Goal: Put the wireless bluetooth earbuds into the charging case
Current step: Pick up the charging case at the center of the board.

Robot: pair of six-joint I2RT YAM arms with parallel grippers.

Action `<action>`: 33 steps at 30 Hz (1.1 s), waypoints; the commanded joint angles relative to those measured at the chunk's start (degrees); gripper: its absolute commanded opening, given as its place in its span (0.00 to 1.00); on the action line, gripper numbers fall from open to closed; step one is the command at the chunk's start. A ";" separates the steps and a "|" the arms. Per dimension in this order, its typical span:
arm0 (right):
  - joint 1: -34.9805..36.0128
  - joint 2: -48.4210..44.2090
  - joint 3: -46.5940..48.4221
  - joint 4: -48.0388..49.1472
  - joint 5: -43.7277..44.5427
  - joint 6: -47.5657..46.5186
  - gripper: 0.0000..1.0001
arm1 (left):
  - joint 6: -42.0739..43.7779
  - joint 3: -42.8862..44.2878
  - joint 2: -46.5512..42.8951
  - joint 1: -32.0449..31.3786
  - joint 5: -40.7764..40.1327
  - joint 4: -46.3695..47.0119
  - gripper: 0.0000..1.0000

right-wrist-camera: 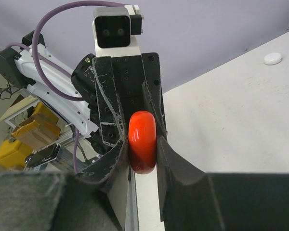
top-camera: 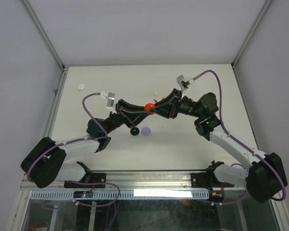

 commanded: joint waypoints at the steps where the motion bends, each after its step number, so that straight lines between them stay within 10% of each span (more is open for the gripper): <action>1: 0.76 -0.33 0.62 3.83 -1.45 0.18 0.00 | -1.76 2.45 0.52 -0.74 1.50 5.17 0.30; 9: 1.27 -0.16 1.09 2.98 -3.47 -1.12 0.07 | -2.32 2.73 1.00 -0.81 2.57 6.32 0.00; 17: 0.49 -3.05 5.10 -11.98 -2.97 -7.23 0.31 | 2.93 1.17 -2.84 -0.77 4.51 -0.63 0.00; 20: -0.03 -3.58 6.99 -16.64 -3.85 -14.52 0.56 | 7.45 1.14 -5.46 -0.76 5.83 -8.41 0.00; 33: -0.16 -1.59 12.05 -24.94 -10.12 -20.24 0.59 | 19.11 5.01 -11.18 -0.76 11.66 -28.23 0.00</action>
